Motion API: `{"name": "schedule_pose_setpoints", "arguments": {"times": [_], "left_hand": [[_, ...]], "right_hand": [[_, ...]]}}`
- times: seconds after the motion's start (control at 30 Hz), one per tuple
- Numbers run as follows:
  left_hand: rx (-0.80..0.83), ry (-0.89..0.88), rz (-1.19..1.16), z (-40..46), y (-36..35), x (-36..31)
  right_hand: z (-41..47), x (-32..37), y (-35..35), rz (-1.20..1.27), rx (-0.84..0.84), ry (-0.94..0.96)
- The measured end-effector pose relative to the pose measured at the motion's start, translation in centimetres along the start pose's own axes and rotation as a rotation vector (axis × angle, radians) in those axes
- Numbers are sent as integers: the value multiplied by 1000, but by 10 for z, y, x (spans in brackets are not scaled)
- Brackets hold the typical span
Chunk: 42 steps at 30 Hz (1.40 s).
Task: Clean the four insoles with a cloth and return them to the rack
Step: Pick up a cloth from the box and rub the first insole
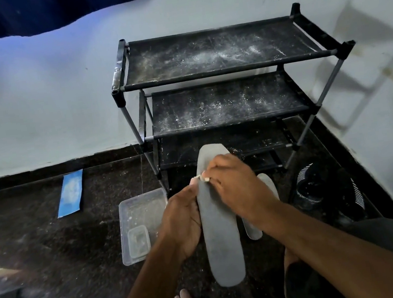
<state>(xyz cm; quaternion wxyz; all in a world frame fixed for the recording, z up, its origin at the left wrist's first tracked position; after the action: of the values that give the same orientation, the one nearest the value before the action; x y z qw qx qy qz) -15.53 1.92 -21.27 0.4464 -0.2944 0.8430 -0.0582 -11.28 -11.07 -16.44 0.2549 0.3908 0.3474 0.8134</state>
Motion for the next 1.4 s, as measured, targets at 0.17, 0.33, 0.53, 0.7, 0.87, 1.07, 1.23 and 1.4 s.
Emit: {"name": "schedule_pose_setpoints", "arguments": {"times": [0.17, 0.33, 0.53, 0.7, 0.87, 1.07, 1.23, 1.4], "left_hand": [[-79, -16, -75, 2, 6, -3], [-76, -49, -84, 2, 7, -7], [-99, -41, -102, 5, 7, -6], [-80, -51, -121, 7, 10, -6], [-103, -34, -152, 9, 11, -5], [-66, -170, 9, 7, 13, -8], [10, -279, 208, 4, 7, -4], [29, -295, 204, 5, 5, -2]], "right_hand": [[-9, 16, -9, 157, 250, 146], [7, -16, 9, 180, -36, -99], [-12, 2, -13, 81, 277, 49], [2, -9, 3, 168, -17, -82], [-16, 8, -14, 107, 235, 36], [7, -11, 15, 251, -42, -153], [12, -37, 20, 78, -203, -266], [2, -15, 7, 226, -14, -180]]}}
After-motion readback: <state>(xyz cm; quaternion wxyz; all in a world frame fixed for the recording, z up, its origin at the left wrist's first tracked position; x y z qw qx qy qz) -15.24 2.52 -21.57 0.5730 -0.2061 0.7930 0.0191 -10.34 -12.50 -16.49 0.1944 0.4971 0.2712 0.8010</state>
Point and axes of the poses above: each hand's wrist, its own z-axis towards the middle knuckle, its own y-axis out of the back of the hand, x = y × z, the point moved 2 cm from there along z, towards the middle knuckle, and after that the axes turned 15 degrees about -x, right-handed, at the moved point
